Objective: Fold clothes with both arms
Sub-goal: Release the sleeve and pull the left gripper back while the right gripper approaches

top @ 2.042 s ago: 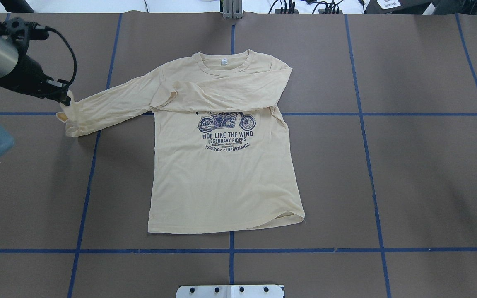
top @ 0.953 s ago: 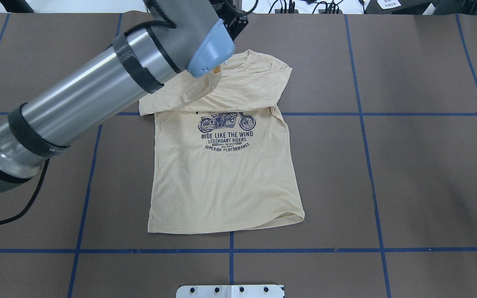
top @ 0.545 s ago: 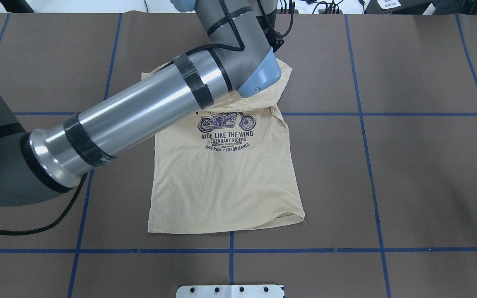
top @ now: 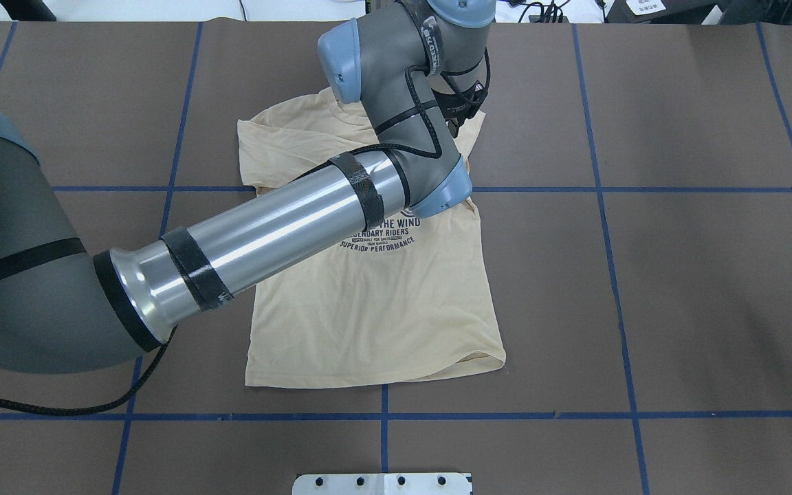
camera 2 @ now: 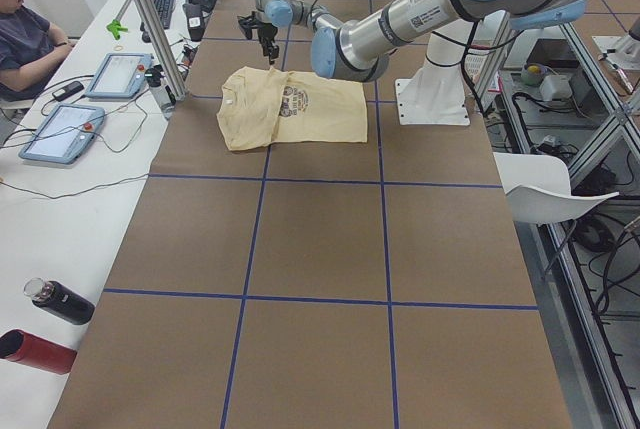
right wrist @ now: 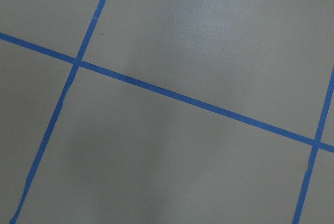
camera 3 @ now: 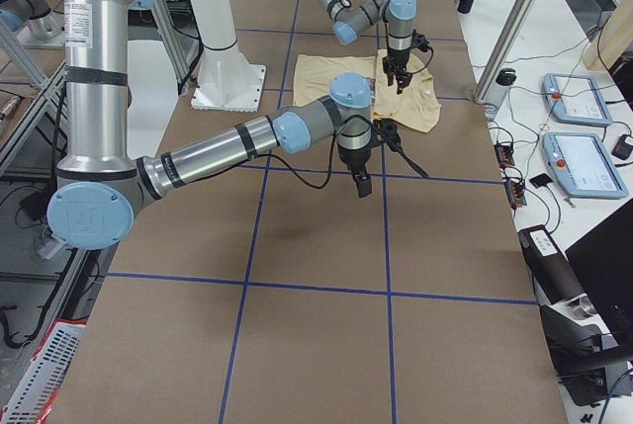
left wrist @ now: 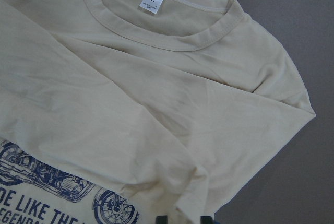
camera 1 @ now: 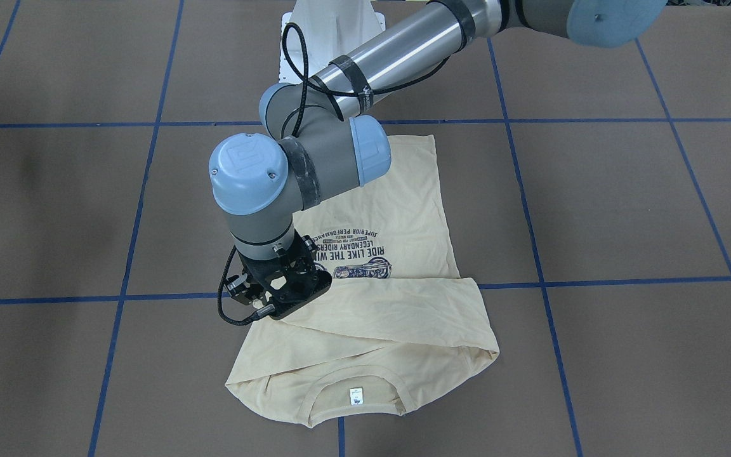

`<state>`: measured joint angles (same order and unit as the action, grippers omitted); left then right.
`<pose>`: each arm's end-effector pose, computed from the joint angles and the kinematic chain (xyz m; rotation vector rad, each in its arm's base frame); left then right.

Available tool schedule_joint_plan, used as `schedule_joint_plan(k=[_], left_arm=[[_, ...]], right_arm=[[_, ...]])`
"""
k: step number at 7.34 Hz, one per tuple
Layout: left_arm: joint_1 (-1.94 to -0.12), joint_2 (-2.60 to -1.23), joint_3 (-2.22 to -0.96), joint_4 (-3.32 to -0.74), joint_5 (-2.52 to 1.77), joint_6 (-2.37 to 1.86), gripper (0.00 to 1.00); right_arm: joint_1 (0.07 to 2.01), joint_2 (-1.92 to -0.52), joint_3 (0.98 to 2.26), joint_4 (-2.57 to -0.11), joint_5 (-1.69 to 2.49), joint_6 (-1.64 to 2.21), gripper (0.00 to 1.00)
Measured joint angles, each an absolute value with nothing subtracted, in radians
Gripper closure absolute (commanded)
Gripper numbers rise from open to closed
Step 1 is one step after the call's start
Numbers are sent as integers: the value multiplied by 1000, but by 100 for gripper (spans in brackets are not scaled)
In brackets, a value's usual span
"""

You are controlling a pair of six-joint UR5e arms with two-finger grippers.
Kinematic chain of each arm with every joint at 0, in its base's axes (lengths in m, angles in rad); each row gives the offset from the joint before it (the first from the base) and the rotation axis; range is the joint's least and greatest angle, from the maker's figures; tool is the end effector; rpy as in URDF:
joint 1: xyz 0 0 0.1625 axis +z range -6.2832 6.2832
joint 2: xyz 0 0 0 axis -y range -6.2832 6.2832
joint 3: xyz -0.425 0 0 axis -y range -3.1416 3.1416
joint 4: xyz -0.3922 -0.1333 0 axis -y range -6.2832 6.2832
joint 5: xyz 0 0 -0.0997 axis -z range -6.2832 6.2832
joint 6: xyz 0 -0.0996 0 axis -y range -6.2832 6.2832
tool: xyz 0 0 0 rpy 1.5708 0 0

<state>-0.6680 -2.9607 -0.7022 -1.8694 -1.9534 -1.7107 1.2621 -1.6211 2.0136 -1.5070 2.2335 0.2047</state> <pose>0.6421 -0.6291 0.0338 -0.1391 0.8891 -0.5970 -0.0727 -0.4650 0.4635 0.2601 -0.7425 -0.2497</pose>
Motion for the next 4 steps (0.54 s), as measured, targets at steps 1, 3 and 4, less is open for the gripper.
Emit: schedule_joint_plan(k=[1,3,4], left_arm=[[-664,-2961,-709,-1919,-1954,-1733,0],[-662,-2908,-818,-1903,-1994,-1619,0],[-661,-2837,-946,-1840,-2028,-1532,0]], right_arm=[[1262,-1619,2013,-1507,2233,208,0],[1252,-1612,2020,-1496,2234,277,0],[1224,-1609,2026,-1458,2234,364,0]])
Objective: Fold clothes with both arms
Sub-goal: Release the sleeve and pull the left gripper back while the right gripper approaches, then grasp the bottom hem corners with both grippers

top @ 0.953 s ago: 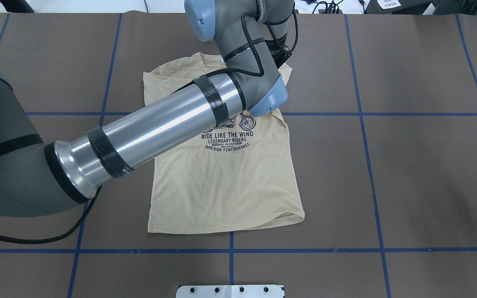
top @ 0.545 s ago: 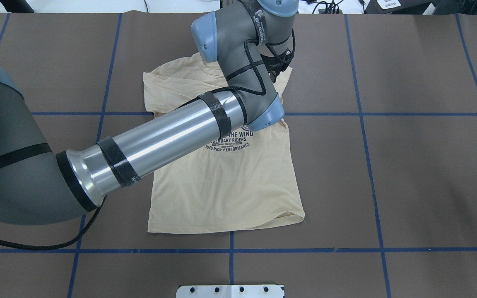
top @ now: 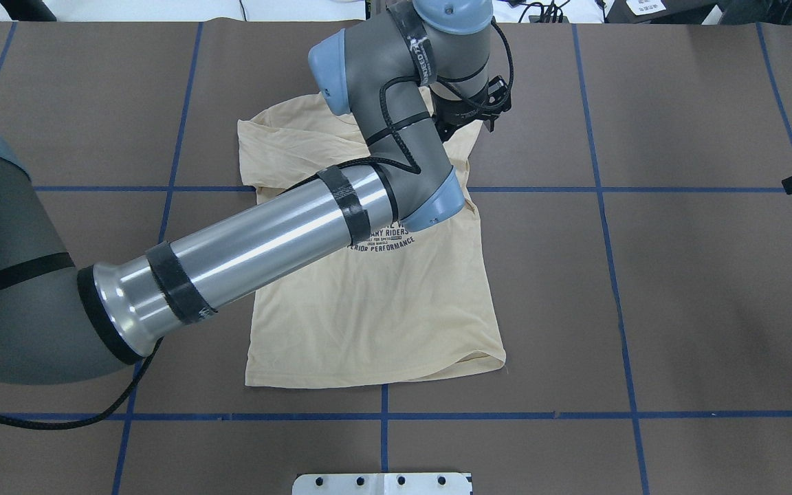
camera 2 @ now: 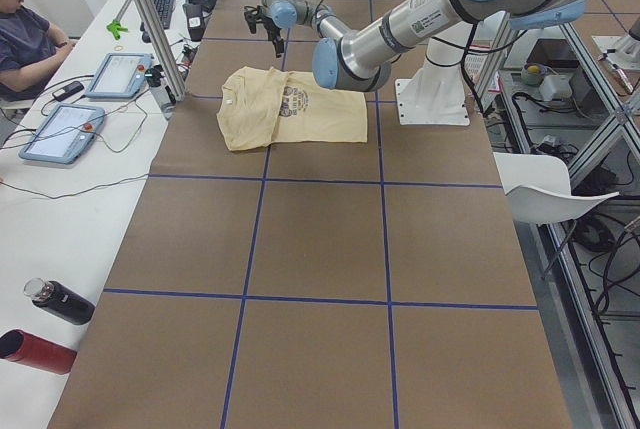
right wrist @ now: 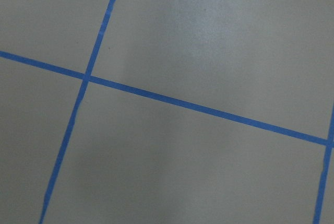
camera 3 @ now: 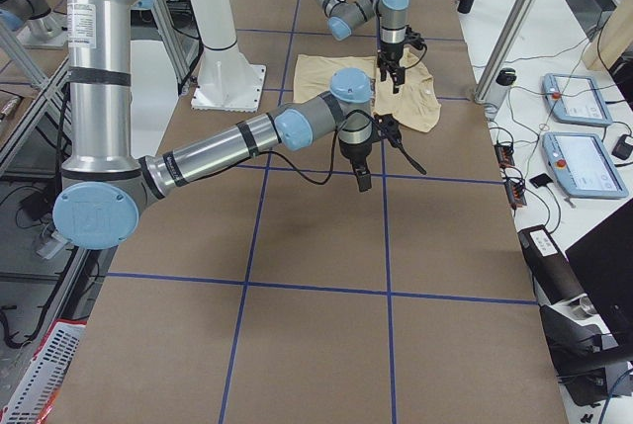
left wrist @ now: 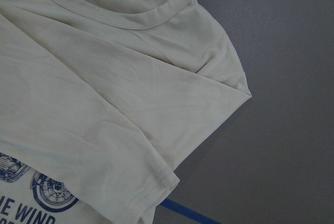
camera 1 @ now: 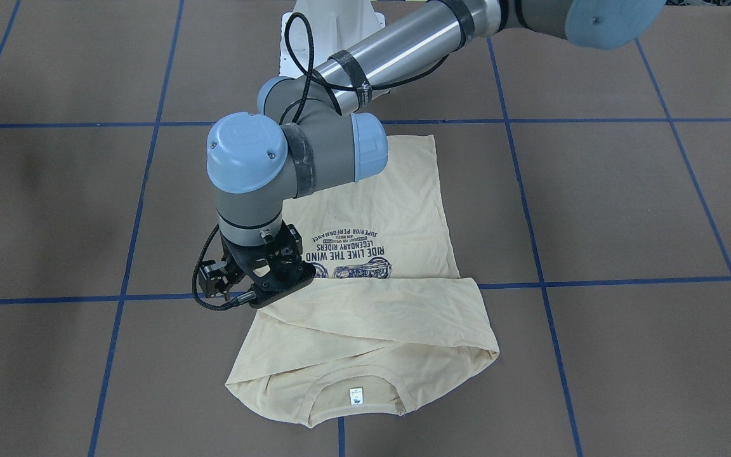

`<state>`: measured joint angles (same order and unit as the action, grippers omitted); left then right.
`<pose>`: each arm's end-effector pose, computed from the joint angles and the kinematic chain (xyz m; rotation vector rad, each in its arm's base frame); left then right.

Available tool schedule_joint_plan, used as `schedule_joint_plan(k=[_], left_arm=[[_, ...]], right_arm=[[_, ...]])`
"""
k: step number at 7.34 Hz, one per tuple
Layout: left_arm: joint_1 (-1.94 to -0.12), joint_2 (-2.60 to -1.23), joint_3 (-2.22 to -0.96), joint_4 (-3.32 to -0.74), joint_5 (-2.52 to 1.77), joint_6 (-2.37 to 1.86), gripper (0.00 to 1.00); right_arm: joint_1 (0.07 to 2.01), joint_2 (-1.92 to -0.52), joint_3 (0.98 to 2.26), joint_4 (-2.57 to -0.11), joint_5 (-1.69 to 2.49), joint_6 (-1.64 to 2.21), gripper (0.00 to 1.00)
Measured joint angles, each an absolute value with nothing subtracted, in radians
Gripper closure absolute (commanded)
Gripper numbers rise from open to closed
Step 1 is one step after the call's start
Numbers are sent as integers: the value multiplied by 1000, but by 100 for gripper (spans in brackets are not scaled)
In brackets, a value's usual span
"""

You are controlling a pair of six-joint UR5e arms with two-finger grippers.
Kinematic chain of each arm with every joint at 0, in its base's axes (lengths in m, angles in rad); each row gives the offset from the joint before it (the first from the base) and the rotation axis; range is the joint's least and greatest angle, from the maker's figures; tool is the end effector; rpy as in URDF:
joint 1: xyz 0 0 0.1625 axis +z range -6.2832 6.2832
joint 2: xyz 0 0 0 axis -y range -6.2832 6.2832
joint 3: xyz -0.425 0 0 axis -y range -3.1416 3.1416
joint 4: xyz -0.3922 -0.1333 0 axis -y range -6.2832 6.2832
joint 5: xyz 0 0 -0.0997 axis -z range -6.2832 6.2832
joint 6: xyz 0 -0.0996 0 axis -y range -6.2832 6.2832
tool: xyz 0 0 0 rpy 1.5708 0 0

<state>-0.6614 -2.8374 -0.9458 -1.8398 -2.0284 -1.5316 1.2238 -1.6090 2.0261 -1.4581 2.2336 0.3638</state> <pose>0.6170 -0.5934 0.0311 -0.0930 0.9899 -0.3623 -0.0915 -0.4646 0.4457 0.2530 -0.7839 -0.1597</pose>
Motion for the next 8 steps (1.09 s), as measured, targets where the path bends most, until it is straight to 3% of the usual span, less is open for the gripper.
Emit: schedule_joint_plan(k=[4,8], left_arm=[[-635,-2379,-1574,-1712,-2049,-1349,0],[-446,-2019,-1907,-1748,-1902,-1331,0]], right_arm=[[900,-1617,2135,-1307,2103,895,0],[374,-1617,2244,-1308,1675,1356,0]])
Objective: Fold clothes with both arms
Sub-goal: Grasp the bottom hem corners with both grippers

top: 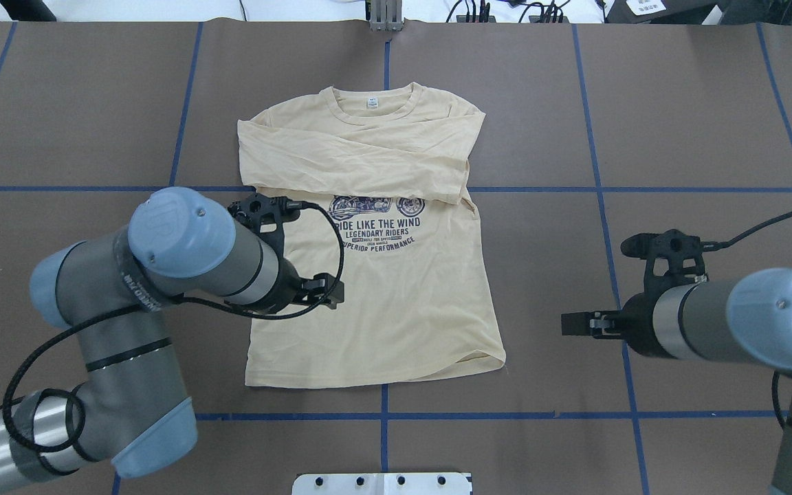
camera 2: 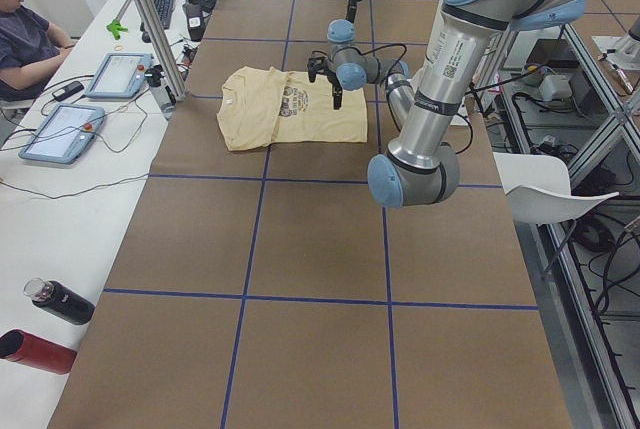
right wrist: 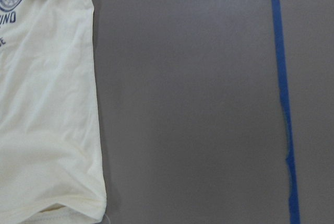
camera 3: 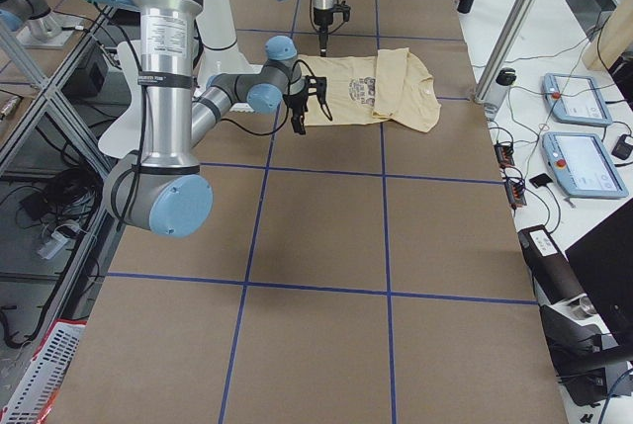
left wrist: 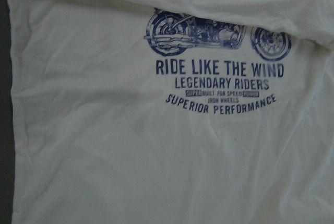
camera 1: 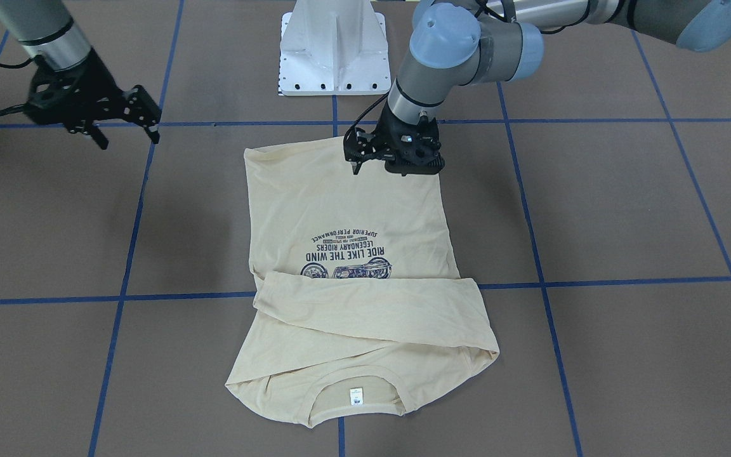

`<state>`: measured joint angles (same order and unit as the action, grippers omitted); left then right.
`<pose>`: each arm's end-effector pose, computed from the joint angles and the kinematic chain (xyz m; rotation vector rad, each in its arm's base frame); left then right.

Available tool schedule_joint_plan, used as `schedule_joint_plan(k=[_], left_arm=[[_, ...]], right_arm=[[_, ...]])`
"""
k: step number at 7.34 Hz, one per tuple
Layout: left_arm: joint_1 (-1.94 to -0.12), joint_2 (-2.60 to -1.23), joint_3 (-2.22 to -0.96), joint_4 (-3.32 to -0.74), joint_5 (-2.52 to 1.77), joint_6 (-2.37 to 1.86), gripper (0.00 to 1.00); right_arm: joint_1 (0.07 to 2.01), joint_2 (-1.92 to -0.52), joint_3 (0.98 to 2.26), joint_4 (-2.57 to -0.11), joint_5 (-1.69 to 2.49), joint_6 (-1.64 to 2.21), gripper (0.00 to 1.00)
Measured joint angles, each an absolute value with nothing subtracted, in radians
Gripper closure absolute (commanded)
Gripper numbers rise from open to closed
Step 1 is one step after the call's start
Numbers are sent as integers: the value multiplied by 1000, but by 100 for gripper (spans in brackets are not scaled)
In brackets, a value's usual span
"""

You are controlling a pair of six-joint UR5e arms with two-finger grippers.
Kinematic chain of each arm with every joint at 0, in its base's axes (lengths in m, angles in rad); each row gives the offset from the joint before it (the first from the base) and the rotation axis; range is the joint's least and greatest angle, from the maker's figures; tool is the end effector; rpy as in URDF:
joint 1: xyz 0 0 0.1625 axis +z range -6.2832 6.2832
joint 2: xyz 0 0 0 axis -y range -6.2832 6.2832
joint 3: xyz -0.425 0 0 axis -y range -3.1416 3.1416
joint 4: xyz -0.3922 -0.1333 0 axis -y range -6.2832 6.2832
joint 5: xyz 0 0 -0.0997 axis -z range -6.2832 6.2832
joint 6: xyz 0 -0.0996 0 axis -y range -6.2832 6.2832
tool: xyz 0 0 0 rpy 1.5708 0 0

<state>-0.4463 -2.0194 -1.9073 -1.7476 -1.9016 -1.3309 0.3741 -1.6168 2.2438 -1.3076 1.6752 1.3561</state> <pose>0.4941 -0.3483 0.2403 0.0335 0.9987 -0.0299 -0.3626 -0.2744 0.3418 0.1649 -0.8797 0.1022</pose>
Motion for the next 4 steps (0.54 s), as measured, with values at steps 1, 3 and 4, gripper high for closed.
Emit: schedule_joint_plan(k=[1,3,4], left_arm=[[-407,-1955,-1930,-1789,-1862,-1335,0],[-350,-1848,-1939,-1891,-1804,-1372,12],[-333,-1825,-1938,-1917,-1795,-1398,20]], right_arm=[[299,-1614,2248,-1311,1606,1401,0],[243,-1581,2248,-1356,1563,1428,0],[238,-1531,2246,-1422,1559,1430,0]])
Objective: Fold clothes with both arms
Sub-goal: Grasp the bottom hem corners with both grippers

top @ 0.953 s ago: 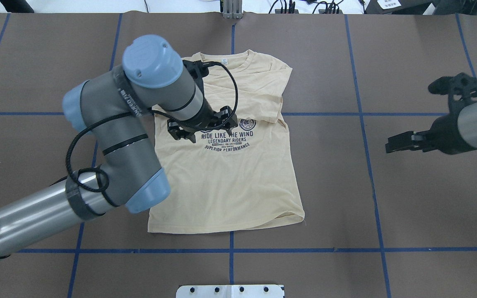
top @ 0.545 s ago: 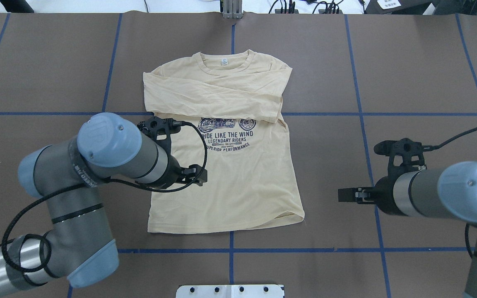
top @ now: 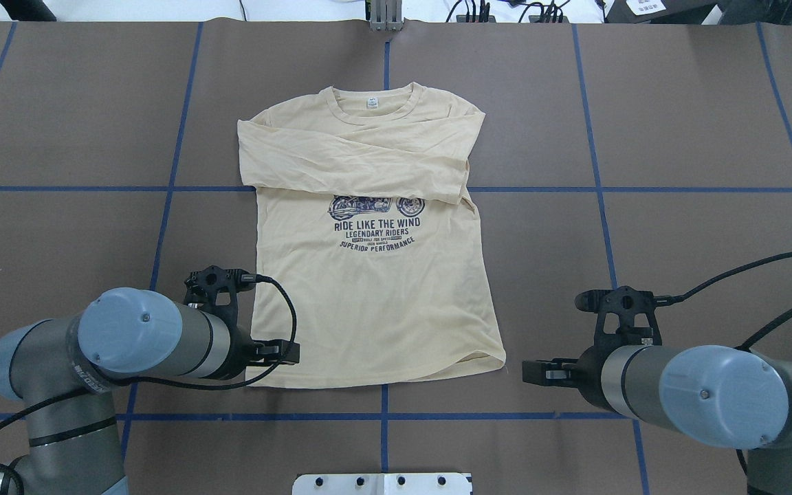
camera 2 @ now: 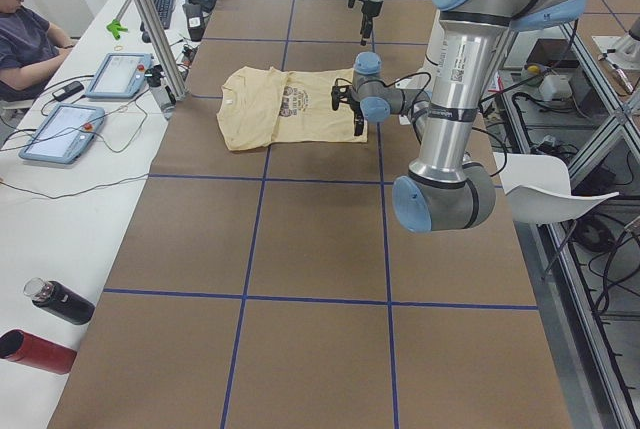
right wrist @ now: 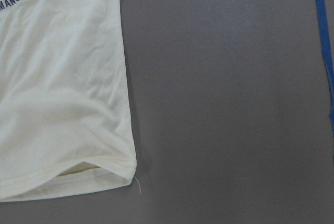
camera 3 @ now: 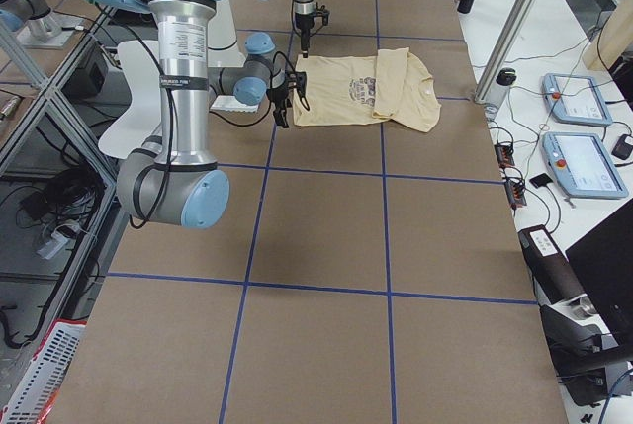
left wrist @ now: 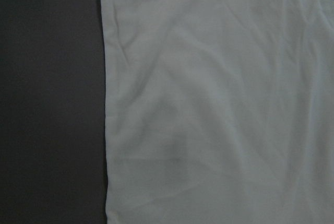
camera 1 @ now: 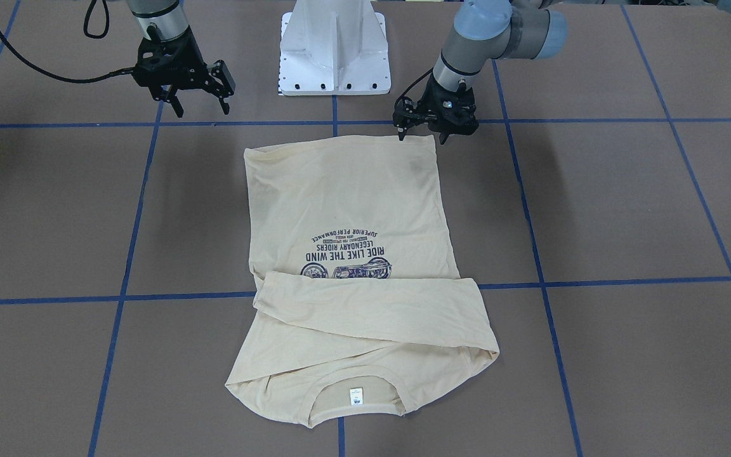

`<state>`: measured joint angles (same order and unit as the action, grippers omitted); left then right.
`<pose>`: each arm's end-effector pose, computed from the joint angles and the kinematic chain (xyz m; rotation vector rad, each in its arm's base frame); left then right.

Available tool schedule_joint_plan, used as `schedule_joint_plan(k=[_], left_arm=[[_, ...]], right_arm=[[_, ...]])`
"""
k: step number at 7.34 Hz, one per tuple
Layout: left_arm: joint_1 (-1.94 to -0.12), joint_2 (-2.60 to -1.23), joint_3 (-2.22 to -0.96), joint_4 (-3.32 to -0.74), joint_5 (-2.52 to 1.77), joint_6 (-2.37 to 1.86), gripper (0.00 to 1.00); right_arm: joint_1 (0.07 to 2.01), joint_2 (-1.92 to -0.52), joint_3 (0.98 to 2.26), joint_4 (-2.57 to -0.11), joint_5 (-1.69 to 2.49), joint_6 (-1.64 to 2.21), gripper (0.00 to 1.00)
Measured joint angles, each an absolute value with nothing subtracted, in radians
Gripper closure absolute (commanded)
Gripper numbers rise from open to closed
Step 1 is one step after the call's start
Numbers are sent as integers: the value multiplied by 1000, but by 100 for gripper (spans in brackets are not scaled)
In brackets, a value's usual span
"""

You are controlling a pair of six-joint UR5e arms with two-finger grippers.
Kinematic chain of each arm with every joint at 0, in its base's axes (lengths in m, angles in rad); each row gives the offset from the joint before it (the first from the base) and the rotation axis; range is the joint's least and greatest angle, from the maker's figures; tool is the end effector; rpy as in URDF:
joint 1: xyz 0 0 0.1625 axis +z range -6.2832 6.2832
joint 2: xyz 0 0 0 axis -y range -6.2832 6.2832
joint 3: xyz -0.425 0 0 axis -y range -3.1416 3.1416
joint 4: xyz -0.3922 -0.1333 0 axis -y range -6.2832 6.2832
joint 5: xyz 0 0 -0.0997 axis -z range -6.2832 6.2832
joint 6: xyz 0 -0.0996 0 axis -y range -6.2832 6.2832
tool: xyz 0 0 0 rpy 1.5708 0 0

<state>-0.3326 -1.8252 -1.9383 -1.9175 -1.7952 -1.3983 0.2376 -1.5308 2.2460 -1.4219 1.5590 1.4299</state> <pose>0.4951 -0.2886 0.3182 0.0410 0.9850 -0.0383 -0.4092 -0.2375 0.3188 0.1735 -0.8469 0.0957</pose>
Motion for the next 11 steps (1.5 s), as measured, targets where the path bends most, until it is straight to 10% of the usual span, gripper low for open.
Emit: schedule_joint_plan(k=[5,8,11], left_arm=[[-310,-1816,-1897,-1936,-1793,-1436,45],[-303,-1817,-1894,-1936,-1795,-1439,100],[-304,-1813,-1916,-1925,-1795,-1444,100]], right_arm=[[235,-1420,2239,-1568,1554,1431,0],[234,-1420,2238,-1569,1554,1431,0],[233,-1420,2230,-1569,1554,1430,0]])
